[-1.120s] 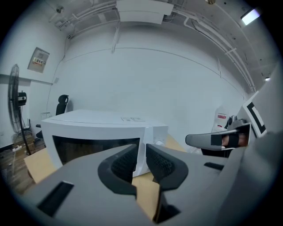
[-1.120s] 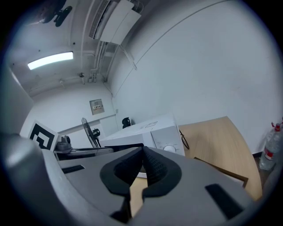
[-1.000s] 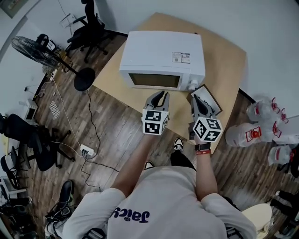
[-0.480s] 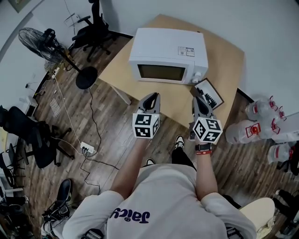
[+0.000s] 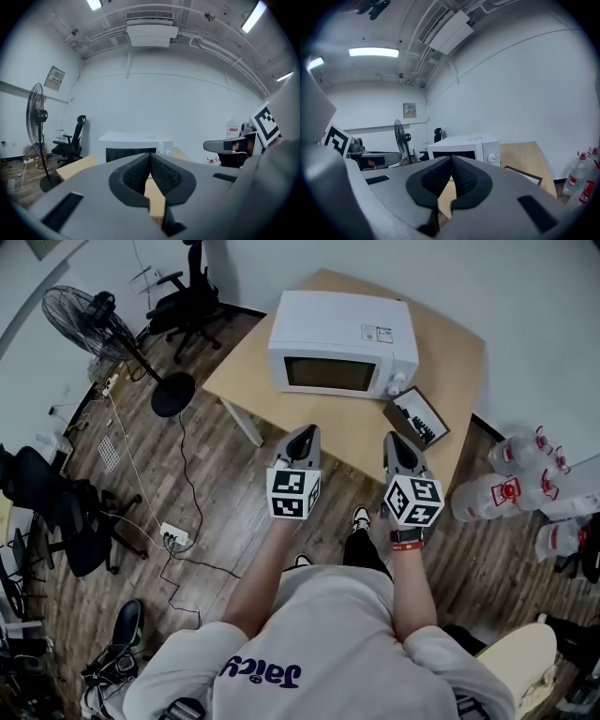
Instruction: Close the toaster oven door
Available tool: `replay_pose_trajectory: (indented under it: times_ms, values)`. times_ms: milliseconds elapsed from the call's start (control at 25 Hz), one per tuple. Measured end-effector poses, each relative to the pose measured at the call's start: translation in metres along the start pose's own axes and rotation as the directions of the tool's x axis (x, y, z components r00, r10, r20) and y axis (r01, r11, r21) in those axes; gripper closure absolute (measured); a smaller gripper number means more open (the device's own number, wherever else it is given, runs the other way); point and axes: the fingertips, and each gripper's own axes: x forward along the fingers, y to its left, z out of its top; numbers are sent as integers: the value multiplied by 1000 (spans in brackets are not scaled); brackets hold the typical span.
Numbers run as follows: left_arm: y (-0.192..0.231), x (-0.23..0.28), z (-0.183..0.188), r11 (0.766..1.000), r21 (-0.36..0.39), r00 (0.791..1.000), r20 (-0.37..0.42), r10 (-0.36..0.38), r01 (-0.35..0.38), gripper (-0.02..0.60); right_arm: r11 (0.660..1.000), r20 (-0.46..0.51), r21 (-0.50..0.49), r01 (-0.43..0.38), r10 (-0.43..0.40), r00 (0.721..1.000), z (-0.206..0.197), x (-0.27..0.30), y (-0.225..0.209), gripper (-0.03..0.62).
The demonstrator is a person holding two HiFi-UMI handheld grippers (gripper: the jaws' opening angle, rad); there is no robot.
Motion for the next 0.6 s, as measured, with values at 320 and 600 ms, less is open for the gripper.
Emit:
replay_pose_trajectory:
  times_ms: [320,600]
  values:
    - [-1,-25,-15,1000,-20,1000,-1,-24,24,560,1000,-14,-3,-1,1,1000,-12,-21,20,580]
    - [7,-42,-53,994,-67,993,-84,-87,81,560,998,-111,-13,-57,55,992,-39,-41,38,580]
